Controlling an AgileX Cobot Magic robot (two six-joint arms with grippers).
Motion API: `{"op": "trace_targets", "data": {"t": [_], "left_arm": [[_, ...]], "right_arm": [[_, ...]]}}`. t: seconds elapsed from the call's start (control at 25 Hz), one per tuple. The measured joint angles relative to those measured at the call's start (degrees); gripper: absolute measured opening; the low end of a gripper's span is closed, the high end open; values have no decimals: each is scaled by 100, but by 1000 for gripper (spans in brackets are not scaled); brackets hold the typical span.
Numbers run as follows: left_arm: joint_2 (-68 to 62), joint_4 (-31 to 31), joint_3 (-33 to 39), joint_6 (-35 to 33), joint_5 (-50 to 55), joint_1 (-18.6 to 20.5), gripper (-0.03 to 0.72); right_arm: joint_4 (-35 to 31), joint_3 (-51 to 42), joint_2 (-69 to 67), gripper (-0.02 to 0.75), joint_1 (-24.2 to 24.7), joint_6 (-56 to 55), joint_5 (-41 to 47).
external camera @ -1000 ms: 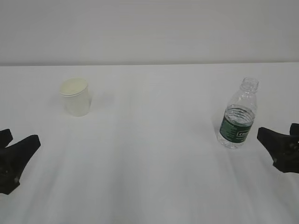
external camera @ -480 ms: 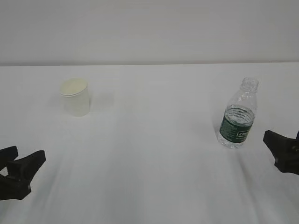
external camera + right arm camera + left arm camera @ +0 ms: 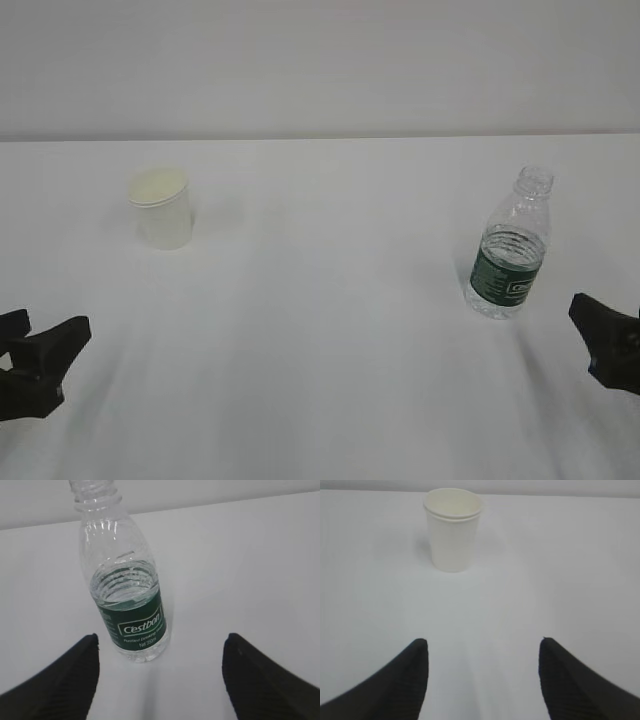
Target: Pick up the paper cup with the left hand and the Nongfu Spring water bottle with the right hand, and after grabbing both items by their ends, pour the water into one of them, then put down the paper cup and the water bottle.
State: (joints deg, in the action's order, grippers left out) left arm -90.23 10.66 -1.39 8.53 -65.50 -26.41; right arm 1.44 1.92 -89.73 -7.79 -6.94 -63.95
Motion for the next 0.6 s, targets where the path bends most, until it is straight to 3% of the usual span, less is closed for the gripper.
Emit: {"op": "trace_targets", "data": {"t": [0.6], "left_arm": [[-232,48,-486,-321,-8,0,503]], "right_arm": [[267,-45,-746,573,0,0,-164]]}}
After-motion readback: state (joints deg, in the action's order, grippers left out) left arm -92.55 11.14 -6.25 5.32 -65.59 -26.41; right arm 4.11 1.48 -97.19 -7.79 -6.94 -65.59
